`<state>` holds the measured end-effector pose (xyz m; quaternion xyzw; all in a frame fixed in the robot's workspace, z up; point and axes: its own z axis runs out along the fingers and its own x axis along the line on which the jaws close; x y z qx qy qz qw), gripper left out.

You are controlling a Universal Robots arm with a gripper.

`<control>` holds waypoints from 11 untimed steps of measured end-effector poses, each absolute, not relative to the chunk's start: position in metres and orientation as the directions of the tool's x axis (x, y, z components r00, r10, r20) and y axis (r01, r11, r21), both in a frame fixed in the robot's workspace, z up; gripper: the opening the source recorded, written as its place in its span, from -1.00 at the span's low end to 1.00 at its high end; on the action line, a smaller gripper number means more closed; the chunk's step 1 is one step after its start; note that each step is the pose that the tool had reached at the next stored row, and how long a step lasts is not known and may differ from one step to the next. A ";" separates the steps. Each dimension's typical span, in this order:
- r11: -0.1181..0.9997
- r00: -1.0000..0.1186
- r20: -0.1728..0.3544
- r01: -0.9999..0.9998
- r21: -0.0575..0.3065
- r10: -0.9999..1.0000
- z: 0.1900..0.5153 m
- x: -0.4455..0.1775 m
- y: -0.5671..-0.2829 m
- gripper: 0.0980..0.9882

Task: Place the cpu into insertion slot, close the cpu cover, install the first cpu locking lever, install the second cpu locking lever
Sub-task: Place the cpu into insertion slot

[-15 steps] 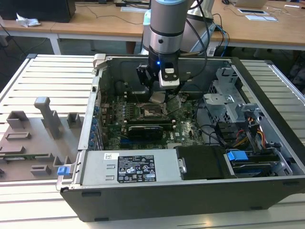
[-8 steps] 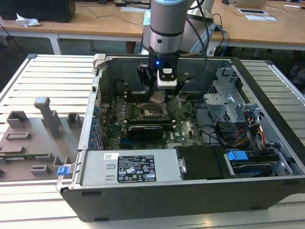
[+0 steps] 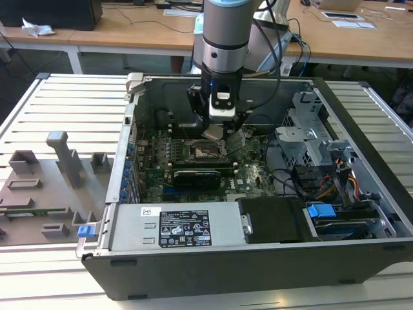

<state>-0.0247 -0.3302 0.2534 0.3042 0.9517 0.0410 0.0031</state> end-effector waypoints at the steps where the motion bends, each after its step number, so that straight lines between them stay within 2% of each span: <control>1: 0.806 -0.809 0.019 0.587 0.080 0.588 0.253 -0.025 -0.330 0.00; 11: 0.697 -0.700 0.019 0.713 0.080 0.714 0.253 -0.025 -0.330 0.00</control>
